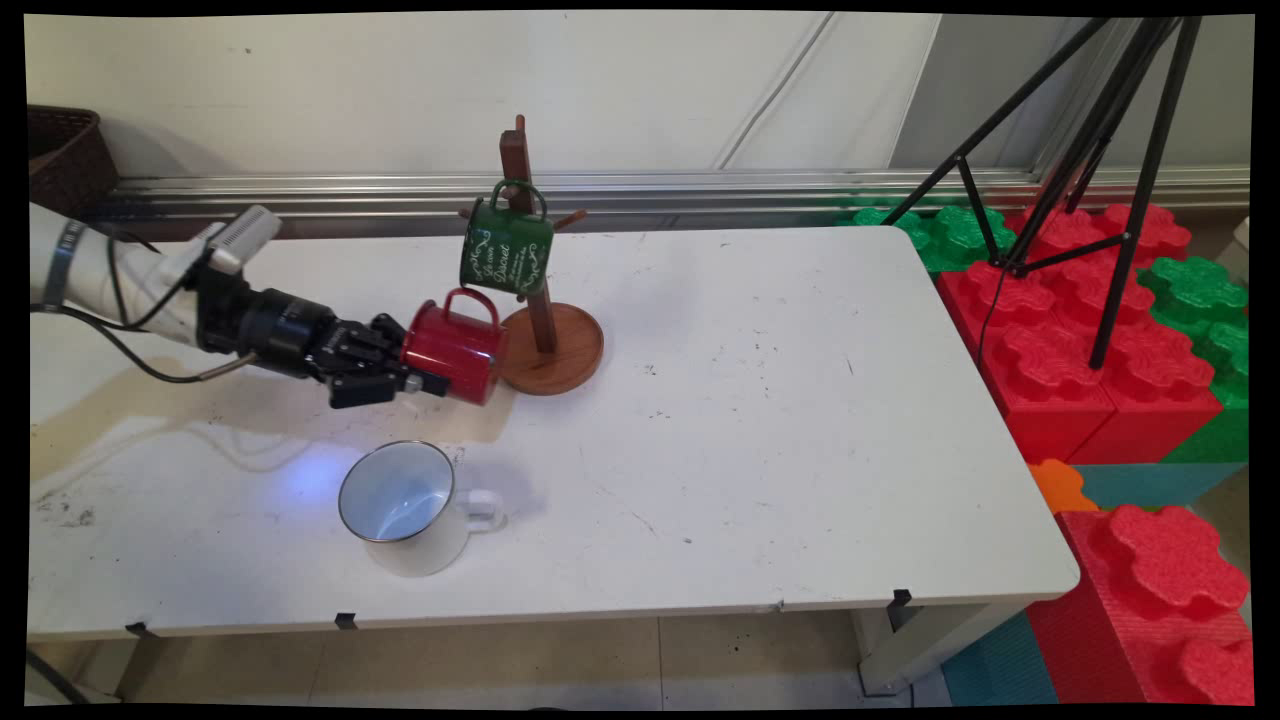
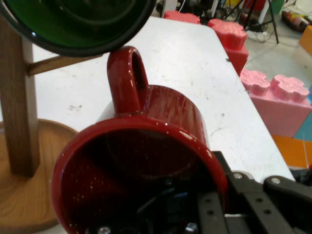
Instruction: Place the picked object on the table
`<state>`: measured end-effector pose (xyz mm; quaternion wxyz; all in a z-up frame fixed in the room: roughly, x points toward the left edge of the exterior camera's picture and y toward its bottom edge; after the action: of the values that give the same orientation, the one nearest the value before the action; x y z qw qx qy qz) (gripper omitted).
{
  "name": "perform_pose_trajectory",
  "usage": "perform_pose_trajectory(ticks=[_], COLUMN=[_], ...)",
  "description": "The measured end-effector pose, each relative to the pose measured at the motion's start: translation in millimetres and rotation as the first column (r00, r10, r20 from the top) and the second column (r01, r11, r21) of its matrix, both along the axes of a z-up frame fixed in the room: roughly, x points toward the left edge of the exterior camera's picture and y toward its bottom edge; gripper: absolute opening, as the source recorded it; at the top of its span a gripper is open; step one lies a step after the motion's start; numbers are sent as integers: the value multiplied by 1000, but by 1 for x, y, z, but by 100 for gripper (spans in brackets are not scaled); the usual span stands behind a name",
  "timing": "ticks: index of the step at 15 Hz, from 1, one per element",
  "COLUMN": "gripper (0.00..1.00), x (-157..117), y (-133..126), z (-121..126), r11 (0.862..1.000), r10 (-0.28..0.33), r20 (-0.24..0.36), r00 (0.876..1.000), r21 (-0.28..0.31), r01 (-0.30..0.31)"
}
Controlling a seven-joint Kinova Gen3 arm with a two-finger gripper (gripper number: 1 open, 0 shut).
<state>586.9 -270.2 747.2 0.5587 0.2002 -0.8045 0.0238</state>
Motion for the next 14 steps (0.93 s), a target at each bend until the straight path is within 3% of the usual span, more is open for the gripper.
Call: perform_pose_trajectory(ticks=[7,14], gripper=[0,0], x=[26,52], y=[20,48], z=[25,48], r11=[999,998], r10=[15,25], r20=[62,153], r00=[998,988], r21=[-31,-61], r01=[-13,-16])
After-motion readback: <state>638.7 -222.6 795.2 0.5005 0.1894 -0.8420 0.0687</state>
